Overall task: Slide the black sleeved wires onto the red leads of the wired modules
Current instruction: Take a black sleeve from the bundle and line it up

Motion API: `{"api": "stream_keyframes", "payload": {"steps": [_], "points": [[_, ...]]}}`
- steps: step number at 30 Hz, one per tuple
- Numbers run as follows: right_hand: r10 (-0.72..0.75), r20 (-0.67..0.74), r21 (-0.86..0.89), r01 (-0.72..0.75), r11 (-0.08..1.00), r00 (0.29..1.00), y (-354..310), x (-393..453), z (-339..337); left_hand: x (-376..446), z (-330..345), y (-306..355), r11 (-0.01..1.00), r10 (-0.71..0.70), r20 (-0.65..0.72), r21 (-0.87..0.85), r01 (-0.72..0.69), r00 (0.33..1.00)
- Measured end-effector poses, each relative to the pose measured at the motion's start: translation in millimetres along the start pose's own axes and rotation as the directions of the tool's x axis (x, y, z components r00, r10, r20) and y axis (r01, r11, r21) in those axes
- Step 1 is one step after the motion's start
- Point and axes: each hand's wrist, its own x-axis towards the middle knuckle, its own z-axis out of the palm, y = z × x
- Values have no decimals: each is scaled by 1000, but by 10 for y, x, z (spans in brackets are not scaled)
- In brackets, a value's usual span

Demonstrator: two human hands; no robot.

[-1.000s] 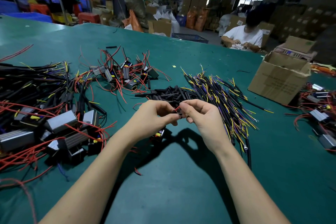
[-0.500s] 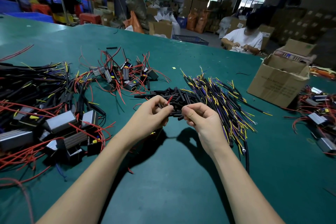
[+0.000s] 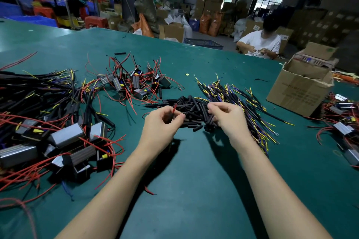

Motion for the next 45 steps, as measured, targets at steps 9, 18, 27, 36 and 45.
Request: {"api": "stream_keyframes", "payload": {"steps": [9,18,27,36,45], "points": [[77,-68,-737,-102,668,995,-46,358,390,-67,144,-115,995,68,-103,74,-60,992],[13,-148,-276,-54,960,989,-95,231,220,-52,151,-118,996,56,-105,73,-49,993],[65,-12,582,-46,812,998,-126,-507,30,-57,145,-67,999,45,-66,-11,-46,997],[-29,-36,326,39,945,999,-44,-509,63,-66,140,-83,995,90,-31,-29,-91,995],[-166,68,128,156,979,984,-41,-527,58,-75,158,-113,989,148,12,-31,-147,989]]}}
